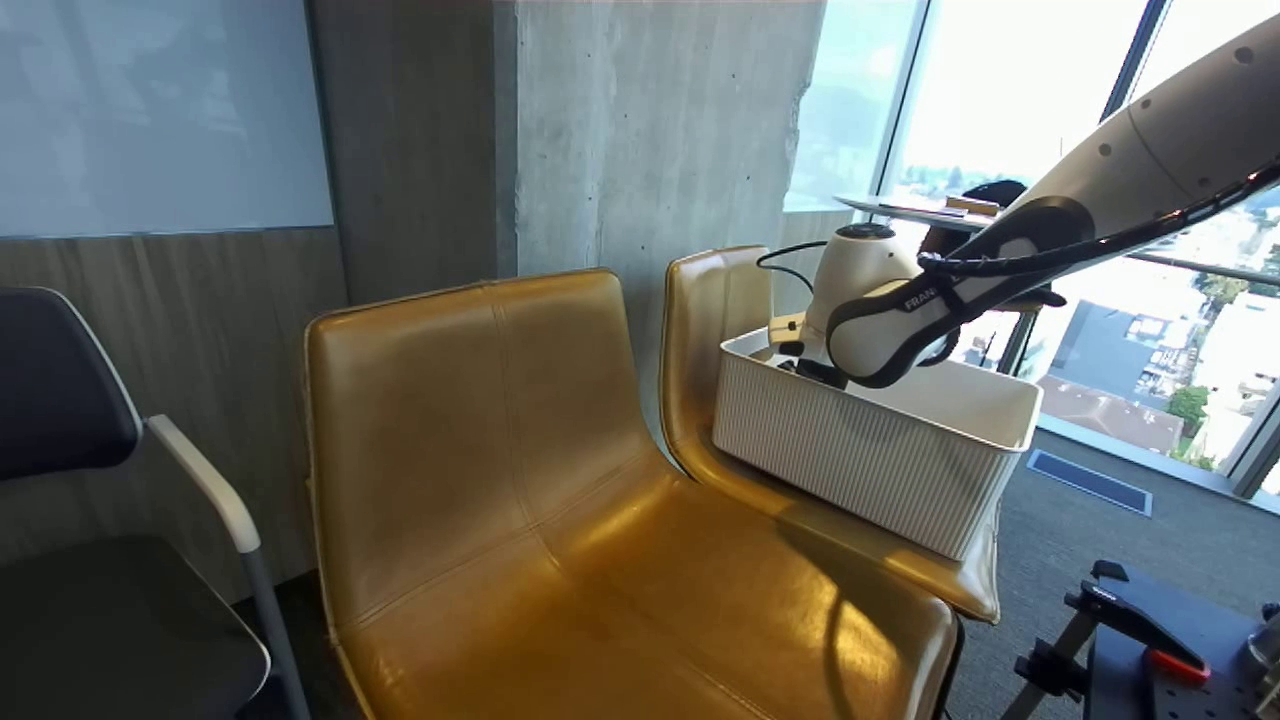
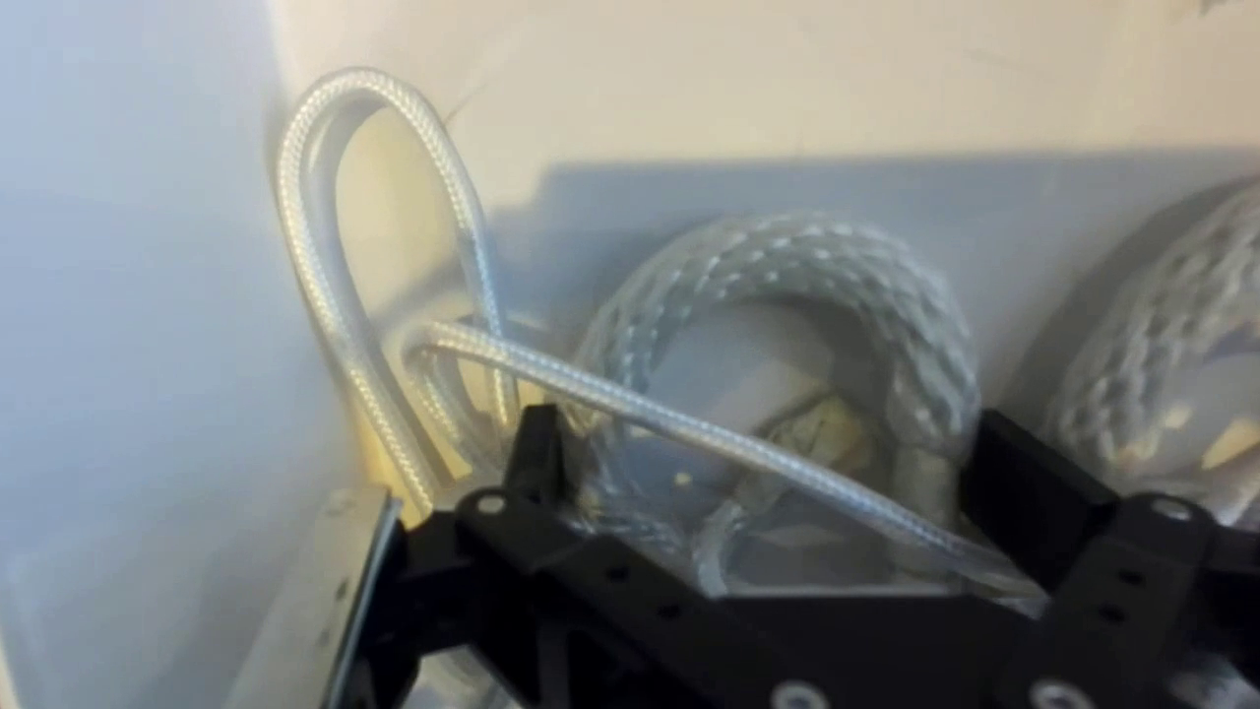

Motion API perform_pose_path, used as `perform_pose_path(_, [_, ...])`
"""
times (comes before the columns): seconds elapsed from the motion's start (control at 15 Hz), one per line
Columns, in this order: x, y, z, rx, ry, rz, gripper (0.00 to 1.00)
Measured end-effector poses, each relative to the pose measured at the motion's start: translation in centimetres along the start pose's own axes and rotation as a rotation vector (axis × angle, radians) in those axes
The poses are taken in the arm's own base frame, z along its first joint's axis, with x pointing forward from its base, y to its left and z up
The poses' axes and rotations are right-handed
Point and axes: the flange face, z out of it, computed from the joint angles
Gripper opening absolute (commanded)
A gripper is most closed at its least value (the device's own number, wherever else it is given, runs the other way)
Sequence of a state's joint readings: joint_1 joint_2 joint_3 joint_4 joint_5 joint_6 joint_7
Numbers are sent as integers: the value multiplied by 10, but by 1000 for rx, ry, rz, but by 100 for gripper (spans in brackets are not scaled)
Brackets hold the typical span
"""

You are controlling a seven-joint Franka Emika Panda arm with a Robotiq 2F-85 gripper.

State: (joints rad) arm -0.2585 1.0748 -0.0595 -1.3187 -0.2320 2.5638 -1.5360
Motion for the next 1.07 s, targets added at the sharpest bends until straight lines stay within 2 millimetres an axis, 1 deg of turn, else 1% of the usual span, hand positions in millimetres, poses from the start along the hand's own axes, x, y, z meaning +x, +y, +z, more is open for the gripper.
perform_pose_path(0.07, [-1,0,1,2,0,-3,74])
perform_pose_path(0.2, [-2,0,2,3,-1,-5,59])
perform_pose_path(0.27, [-4,-1,3,5,-1,-5,50])
perform_pose_path(0.33, [-5,-2,4,10,-2,-3,43])
perform_pose_path(0.4, [-8,-2,5,11,-2,0,34])
perform_pose_path(0.53, [-14,-3,6,16,-4,8,21])
perform_pose_path(0.67, [-22,-5,8,24,-5,20,6])
perform_pose_path(0.73, [-27,-7,9,31,-6,27,0])
perform_pose_path(0.93, [-39,-10,10,43,-9,43,0])
perform_pose_path(1.07, [-43,-9,5,45,-14,47,0])
